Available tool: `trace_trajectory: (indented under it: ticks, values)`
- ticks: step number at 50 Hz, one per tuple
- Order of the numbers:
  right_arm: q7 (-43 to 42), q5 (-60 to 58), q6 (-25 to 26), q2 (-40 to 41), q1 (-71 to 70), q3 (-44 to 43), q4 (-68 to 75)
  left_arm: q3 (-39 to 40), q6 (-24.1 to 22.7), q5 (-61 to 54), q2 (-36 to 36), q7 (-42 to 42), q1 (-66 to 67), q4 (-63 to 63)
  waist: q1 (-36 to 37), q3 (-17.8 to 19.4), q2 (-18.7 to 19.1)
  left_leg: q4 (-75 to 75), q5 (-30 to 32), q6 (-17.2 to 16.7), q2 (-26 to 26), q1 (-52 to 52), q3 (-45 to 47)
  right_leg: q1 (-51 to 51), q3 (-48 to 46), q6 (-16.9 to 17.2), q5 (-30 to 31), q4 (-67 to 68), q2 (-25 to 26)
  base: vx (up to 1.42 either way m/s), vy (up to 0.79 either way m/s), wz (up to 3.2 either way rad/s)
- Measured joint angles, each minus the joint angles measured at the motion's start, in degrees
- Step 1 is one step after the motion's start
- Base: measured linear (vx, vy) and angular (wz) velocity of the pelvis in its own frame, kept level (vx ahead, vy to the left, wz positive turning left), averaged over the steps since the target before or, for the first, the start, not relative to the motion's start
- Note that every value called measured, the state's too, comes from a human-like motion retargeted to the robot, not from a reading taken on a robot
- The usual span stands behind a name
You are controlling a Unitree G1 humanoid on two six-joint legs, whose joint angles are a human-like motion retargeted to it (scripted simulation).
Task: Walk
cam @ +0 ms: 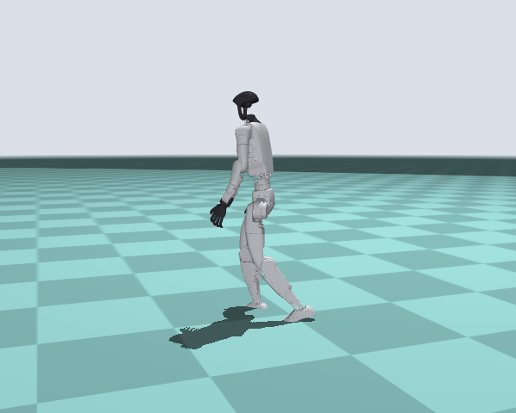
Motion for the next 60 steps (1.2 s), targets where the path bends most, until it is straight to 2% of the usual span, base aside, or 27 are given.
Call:
trace_trajectory:
  ticks: [3,7,13,17,22,28,35,39,43,45,50,53,57,60]
  values:
    - [0.4,-0.1,0.1,-0.6,0.2,0.3,0.4,0.3,0.2,-0.3,0.1,0.0,-0.3,-0.5,0.4,0.7,2.1,11.8,3.2,-0.9,4.5,-4.2,0.0,2.0,0.1,-1.2,-0.5,-1.9,3.2,0.2,-0.12,-0.38]
    - [1.1,-0.3,0.4,-1.1,0.6,0.7,0.8,0.6,0.6,-0.1,0.3,-0.6,-0.2,-0.7,1.4,1.4,4.5,26.5,5.6,-0.2,10.6,-10.8,-0.1,4.7,0.3,-2.5,-0.8,-5.2,7.4,0.21,-0.09,-0.37]
    - [2.3,-1.0,0.8,-1.3,1.9,0.8,0.8,0.9,1.2,1.4,0.6,-1.8,1.6,0.0,3.8,2.2,5.9,36.8,2.2,1.3,14.5,-20.3,-0.9,8.9,1.8,-2.6,-1.4,-10.0,11.0,0.24,-0.03,-0.36]
    - [2.8,-2.0,0.9,-1.1,2.8,0.8,0.6,1.1,1.4,2.7,0.8,-2.3,3.3,1.1,5.2,2.6,5.1,33.8,-1.5,1.2,13.5,-25.6,-0.9,11.6,3.0,-1.9,-2.1,-12.5,11.1,0.26,0.0,-0.24]
    - [2.9,-3.6,0.7,-0.8,3.7,0.4,0.8,1.7,1.3,4.3,1.2,-2.4,5.0,2.8,6.3,3.1,2.9,21.6,-1.8,0.0,9.1,-30.3,-0.5,14.3,3.9,-0.9,-3.7,-13.7,8.8,0.27,0.0,-0.08]
    - [2.3,-6.0,0.4,-0.1,4.7,-0.5,1.5,2.5,1.3,5.4,1.4,-1.9,7.3,4.2,7.2,3.2,0.7,1.2,5.4,-2.7,3.6,-33.8,-0.2,15.8,2.9,0.0,-5.8,-13.7,6.0,0.26,0.02,0.09]
    - [1.6,-8.4,0.2,0.9,5.4,-0.8,1.4,3.1,1.6,5.4,1.3,-1.7,9.9,4.4,7.9,3.2,0.1,-12.5,12.7,-4.8,1.8,-38.5,0.2,16.6,1.0,0.1,-9.6,-11.0,5.8,0.26,0.05,0.11]
    - [1.0,-8.6,0.3,1.6,5.0,-0.4,1.2,3.2,2.0,4.4,0.9,-1.5,10.6,4.5,8.3,3.5,-0.9,-14.6,16.2,-4.3,1.7,-40.0,1.4,17.3,0.8,-0.2,-12.1,-9.1,5.5,0.32,0.06,0.01]
    - [0.4,-8.2,0.4,2.3,4.6,0.5,0.9,3.1,2.2,2.2,0.6,-1.1,10.7,4.5,9.0,4.0,-2.4,-9.7,17.6,-3.0,2.3,-42.8,2.0,17.5,-0.3,-0.3,-13.1,-6.2,4.2,0.37,0.06,-0.12]
    - [0.1,-7.9,0.6,2.6,4.3,1.0,0.6,3.0,2.2,0.8,0.6,-0.8,10.4,4.4,9.8,4.1,-3.1,-6.6,17.2,-2.3,3.1,-44.3,2.1,17.5,-3.4,-0.5,-11.8,-5.1,3.0,0.4,0.06,-0.3]
    - [-0.2,-7.0,1.0,3.1,3.9,2.1,-0.5,2.7,2.0,-3.0,0.6,0.2,9.4,4.5,10.1,4.8,-5.0,-0.9,15.2,0.2,2.3,-46.7,1.2,15.9,-3.6,1.2,-5.8,0.8,0.6,0.4,0.1,0.06]
    - [0.0,-6.2,1.1,3.2,3.5,2.7,-1.3,3.0,1.9,-5.2,0.5,0.8,8.7,4.6,9.0,5.6,-6.7,1.0,13.6,2.1,-0.1,-47.0,0.7,12.8,-2.2,3.1,0.2,8.5,-2.1,0.38,0.12,0.4]
    - [0.7,-5.3,1.3,3.2,2.6,3.0,-2.3,4.0,2.0,-7.6,0.3,1.2,7.9,4.7,6.5,7.0,-9.1,2.1,11.3,4.7,-4.5,-46.4,0.1,6.0,-0.4,4.6,11.5,23.9,-8.0,0.37,0.13,0.57]
    - [1.0,-4.6,1.4,3.3,1.8,3.2,-2.9,4.7,2.3,-8.8,0.3,1.5,7.6,4.5,4.2,7.8,-10.1,2.7,9.2,6.1,-7.6,-45.6,-0.9,-0.2,0.8,3.6,14.1,34.2,-11.9,0.39,0.12,0.57]
